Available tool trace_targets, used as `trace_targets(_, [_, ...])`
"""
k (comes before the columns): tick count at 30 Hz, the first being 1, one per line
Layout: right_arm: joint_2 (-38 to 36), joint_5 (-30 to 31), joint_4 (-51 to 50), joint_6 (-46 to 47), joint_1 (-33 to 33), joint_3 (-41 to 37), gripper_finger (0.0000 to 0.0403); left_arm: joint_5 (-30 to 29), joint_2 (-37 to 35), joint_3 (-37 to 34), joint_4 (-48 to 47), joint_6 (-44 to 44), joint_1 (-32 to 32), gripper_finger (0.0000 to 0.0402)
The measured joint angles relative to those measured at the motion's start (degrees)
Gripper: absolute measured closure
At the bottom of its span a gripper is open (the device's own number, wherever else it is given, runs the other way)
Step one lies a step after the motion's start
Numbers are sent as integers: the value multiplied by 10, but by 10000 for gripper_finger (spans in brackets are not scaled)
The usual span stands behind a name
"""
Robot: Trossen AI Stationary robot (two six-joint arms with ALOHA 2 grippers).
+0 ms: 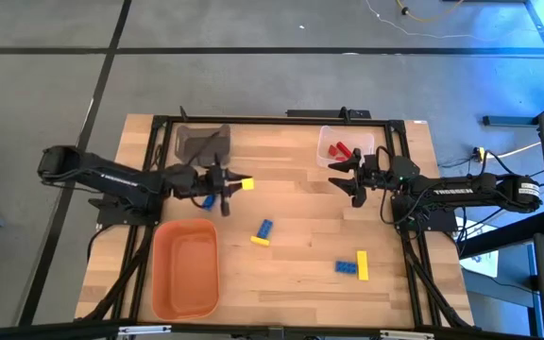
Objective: Sort & place blocks by color
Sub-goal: Put the top yellow block into the orange bin
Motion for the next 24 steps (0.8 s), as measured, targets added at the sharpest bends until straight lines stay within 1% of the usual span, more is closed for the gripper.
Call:
trace_targets(4, [0,-8,0,0,0,0,163,-21,-13,-36,16,-46,0,372])
trace_targets(8, [0,-11,5,6,0,0,163,-28,-22,-40,18,-73,7,372])
trace_targets(11, [0,-26,8,15,0,0,163,-26,-22,-40,17,-89,18,372])
trace_targets(14, [2,-36,-4,15,7,6,163,-24,-9,-37,12,-116,33,372])
trace_targets(19, [42,-34,-5,-18,65,32,163,37,35,-6,14,-154,47,372])
trace_targets(22, [89,-27,-4,-75,107,59,163,72,81,25,5,-157,46,372])
trace_targets(24, [125,-12,-5,-122,133,77,163,93,112,54,-27,-156,45,372])
